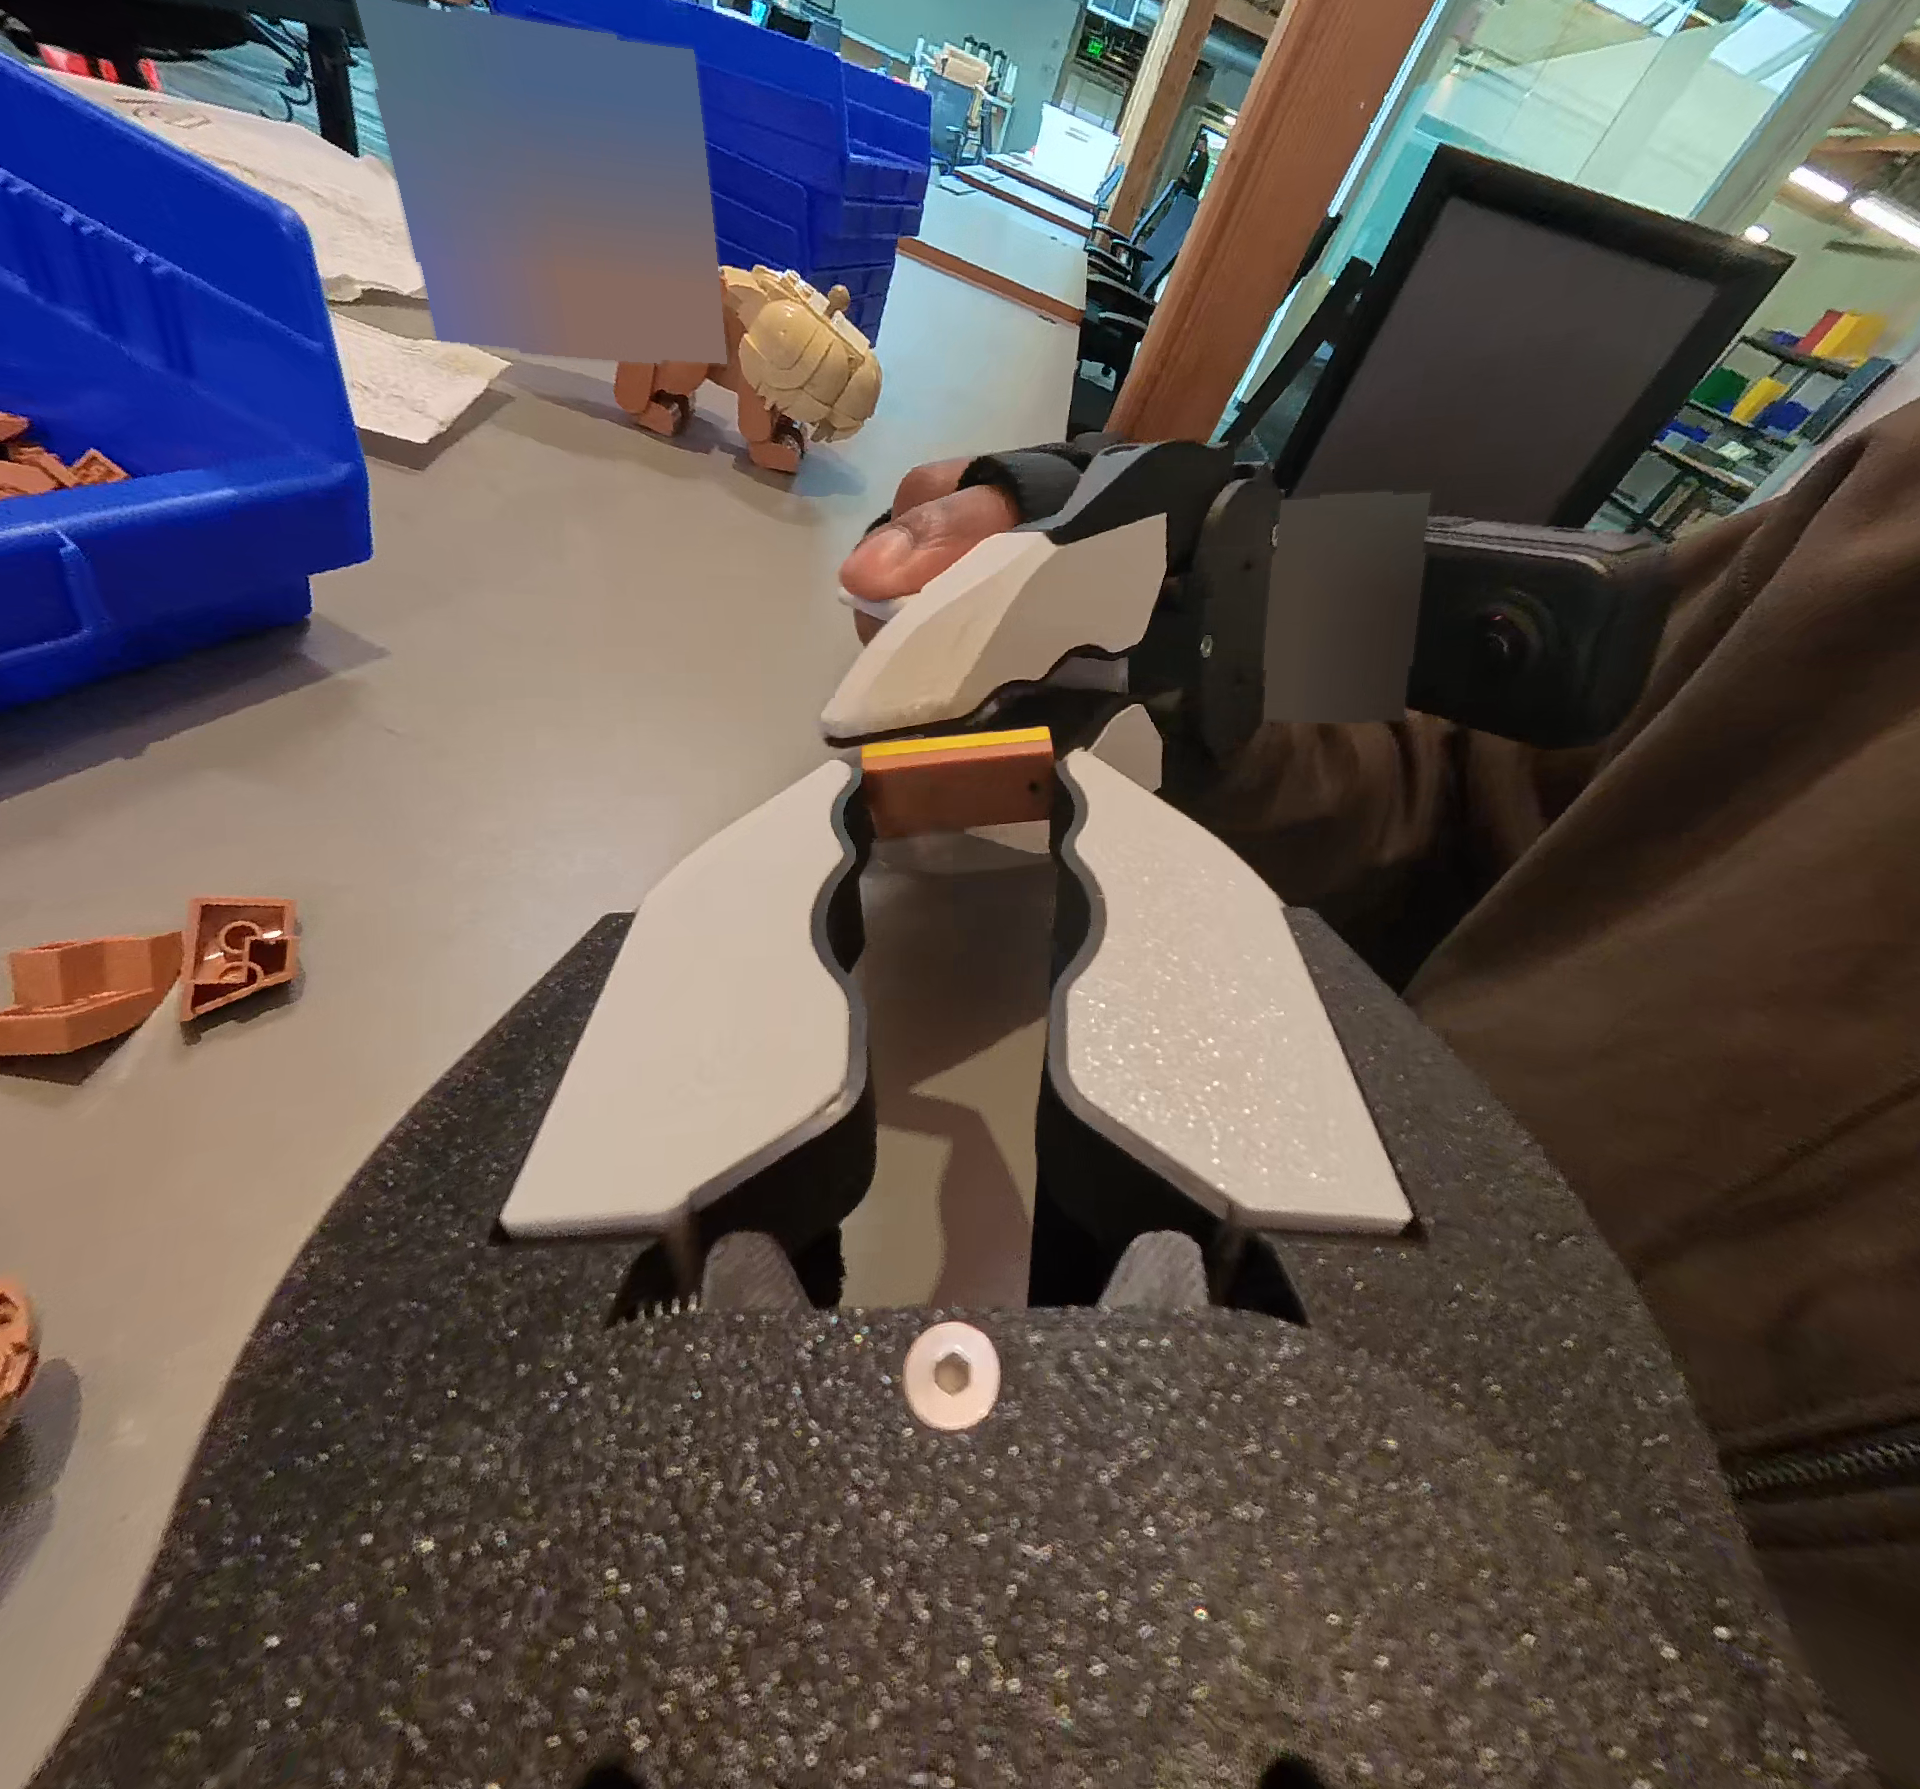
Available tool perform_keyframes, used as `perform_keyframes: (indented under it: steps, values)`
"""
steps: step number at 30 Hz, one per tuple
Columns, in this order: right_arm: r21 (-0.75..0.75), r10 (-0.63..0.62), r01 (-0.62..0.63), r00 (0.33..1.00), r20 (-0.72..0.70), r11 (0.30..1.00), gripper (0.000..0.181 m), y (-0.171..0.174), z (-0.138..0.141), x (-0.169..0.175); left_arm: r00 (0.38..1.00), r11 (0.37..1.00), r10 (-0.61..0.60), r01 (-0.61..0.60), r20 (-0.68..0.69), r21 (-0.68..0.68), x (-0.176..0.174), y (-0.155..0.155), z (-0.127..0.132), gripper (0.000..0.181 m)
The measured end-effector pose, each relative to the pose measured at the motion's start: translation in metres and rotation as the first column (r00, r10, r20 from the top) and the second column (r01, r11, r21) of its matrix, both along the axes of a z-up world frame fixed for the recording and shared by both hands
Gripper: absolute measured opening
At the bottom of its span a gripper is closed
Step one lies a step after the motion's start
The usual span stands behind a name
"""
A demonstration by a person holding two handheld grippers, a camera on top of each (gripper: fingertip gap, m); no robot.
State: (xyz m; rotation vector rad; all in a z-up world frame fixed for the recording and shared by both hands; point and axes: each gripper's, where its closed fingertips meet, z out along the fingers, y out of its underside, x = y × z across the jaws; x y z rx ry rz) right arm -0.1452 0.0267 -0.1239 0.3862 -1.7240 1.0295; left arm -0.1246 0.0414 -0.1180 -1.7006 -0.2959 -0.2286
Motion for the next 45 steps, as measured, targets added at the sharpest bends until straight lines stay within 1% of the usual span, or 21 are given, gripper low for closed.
perform_keyframes:
  steps: [5,15,18,25,32,45]
  values:
    - [0.038,-0.042,0.043,0.999,-0.025,0.998,0.02,0.0,-0.005,-0.005,0.999,0.999,0.023,-0.024,-0.026,-0.024,-0.002,0.001,-0.003,0.033]
    - [0.052,-0.058,0.061,0.997,-0.058,0.997,0.02,-0.001,-0.005,-0.007,0.999,0.999,0.031,-0.033,-0.039,-0.035,-0.003,0.002,-0.004,0.033]
    - [0.038,-0.064,0.067,0.995,-0.074,0.997,0.025,-0.001,-0.002,-0.008,0.998,0.998,0.03,-0.033,-0.05,-0.056,-0.002,0.003,-0.007,0.033]
    - [0.074,-0.072,0.079,0.993,-0.091,0.994,0.018,-0.003,-0.007,-0.009,0.997,0.996,0.036,-0.041,-0.069,-0.078,-0.002,0.004,-0.01,0.033]
    - [0.104,-0.102,0.113,0.99,-0.1,0.988,0.017,-0.002,-0.009,-0.013,0.993,0.993,0.052,-0.063,-0.104,-0.099,-0.005,0.005,-0.012,0.033]
    - [0.1,-0.09,0.099,0.992,-0.084,0.99,0.017,-0.001,-0.008,-0.012,0.994,0.995,0.039,-0.048,-0.103,-0.087,-0.003,0.004,-0.01,0.033]
